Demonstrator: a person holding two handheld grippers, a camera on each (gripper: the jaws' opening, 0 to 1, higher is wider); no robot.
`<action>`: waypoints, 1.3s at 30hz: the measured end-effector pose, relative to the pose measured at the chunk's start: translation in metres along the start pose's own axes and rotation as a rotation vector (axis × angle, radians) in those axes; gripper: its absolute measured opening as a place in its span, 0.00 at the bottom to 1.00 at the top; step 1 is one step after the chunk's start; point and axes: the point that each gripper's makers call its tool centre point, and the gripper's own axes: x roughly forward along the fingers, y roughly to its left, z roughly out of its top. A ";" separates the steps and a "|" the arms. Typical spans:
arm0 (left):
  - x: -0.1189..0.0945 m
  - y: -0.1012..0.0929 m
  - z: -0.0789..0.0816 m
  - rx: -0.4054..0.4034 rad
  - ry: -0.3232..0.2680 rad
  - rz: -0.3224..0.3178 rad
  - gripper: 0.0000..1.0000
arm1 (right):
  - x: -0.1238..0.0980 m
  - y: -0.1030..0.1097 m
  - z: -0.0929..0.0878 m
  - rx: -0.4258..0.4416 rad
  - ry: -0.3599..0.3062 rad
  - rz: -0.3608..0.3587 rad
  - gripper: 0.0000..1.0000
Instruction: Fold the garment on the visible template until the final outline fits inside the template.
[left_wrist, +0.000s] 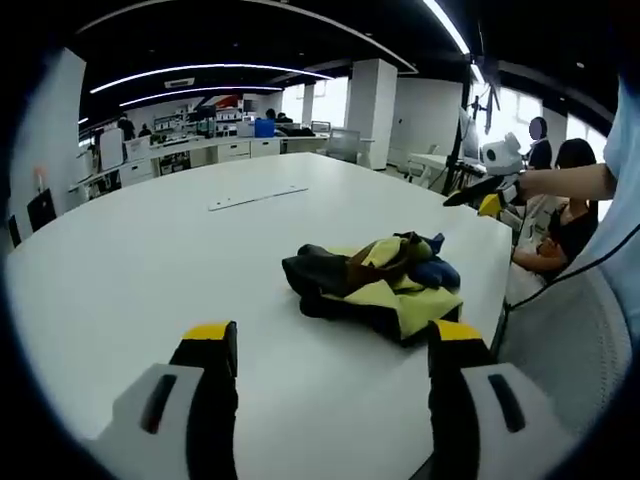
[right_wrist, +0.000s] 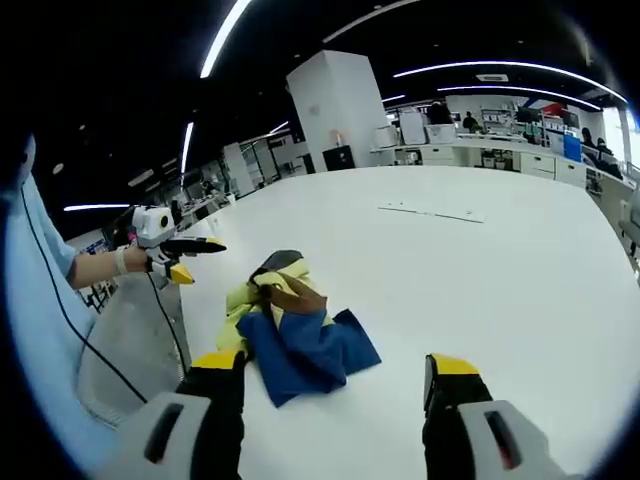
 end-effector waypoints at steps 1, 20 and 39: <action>0.000 0.000 -0.001 0.000 0.001 -0.004 0.79 | 0.000 0.000 0.001 0.001 -0.003 0.001 0.73; 0.000 -0.006 -0.006 -0.009 0.032 -0.049 0.96 | 0.001 0.000 -0.004 -0.026 0.001 -0.015 0.92; 0.004 -0.011 -0.006 -0.006 0.033 -0.042 0.79 | -0.010 -0.003 -0.011 -0.008 -0.001 -0.026 0.79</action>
